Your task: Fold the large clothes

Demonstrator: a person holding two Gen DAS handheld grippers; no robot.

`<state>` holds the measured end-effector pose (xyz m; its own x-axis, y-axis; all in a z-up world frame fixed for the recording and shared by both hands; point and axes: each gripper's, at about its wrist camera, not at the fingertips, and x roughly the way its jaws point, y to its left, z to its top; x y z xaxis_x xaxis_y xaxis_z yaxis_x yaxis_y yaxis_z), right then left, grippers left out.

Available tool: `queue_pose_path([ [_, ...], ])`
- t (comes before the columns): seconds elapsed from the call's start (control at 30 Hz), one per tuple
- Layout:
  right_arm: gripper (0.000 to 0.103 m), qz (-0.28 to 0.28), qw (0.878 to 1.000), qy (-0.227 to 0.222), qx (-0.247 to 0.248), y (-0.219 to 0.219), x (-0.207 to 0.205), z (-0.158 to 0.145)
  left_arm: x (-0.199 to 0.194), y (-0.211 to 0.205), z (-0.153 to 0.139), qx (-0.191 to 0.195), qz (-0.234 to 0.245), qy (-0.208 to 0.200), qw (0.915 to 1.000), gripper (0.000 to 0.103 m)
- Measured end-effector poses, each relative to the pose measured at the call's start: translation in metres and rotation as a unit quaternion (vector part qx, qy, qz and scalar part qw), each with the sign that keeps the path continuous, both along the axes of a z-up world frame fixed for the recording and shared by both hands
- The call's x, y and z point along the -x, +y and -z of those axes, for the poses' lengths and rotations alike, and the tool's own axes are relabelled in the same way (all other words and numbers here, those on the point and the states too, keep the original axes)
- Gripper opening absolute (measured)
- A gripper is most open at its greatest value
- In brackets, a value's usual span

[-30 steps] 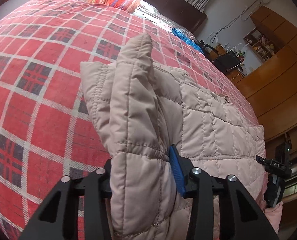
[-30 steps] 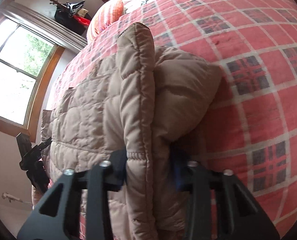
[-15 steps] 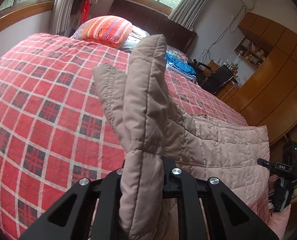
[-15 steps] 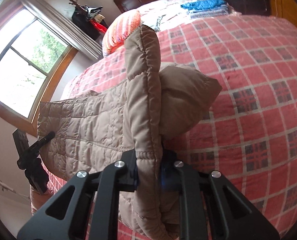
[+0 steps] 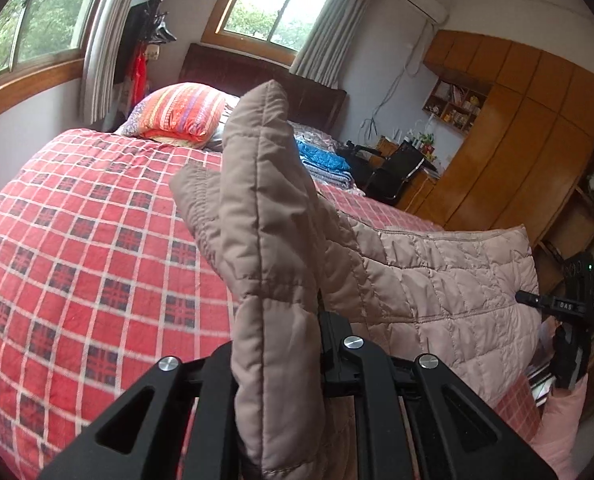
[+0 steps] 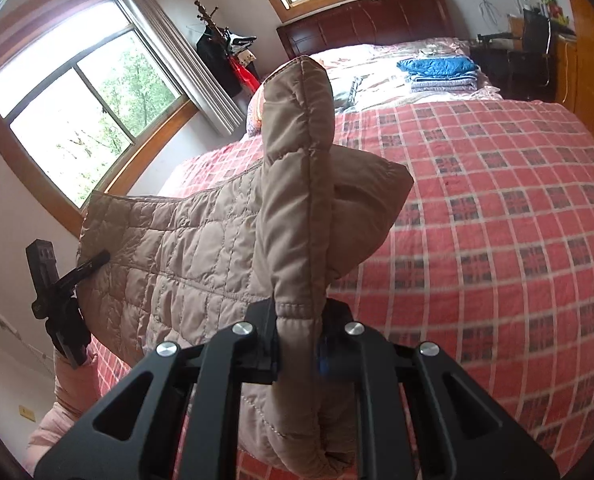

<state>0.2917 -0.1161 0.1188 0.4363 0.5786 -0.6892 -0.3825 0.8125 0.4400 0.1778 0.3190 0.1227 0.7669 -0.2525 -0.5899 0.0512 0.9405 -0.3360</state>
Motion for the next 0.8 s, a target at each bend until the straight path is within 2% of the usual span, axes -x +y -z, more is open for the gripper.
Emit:
queue_pose_path([
  [0.07,0.012,-0.001,1.000,0.009,0.006,0.006,0.014,0.010,0.015,-0.005,0.013,-0.009,0.008,0.013,0.9998,0.013],
  [0.2,0.012,-0.015,0.999,0.049,0.019,0.009,0.046,0.046,0.038,-0.008,0.048,-0.011,0.021,0.054,0.9983,0.013],
  [0.27,0.012,-0.016,0.997,0.067,0.028,0.011,0.054,0.065,0.048,-0.009,0.065,-0.024,0.015,0.067,0.9974,0.013],
  [0.4,0.013,-0.002,0.994,0.103,0.031,0.008,0.050,0.105,0.060,0.000,0.101,-0.031,0.000,0.091,0.9953,0.015],
  [0.5,0.014,0.005,0.993,0.119,0.025,0.007,0.039,0.125,0.058,0.008,0.122,-0.026,-0.005,0.107,0.9939,0.017],
  [0.67,0.015,0.006,0.992,0.127,0.016,0.014,0.036,0.131,0.052,0.013,0.145,-0.029,-0.010,0.123,0.9919,0.022],
  [0.8,0.017,0.011,0.990,0.138,0.028,0.021,0.042,0.137,0.052,0.012,0.151,-0.042,-0.005,0.125,0.9912,0.027],
])
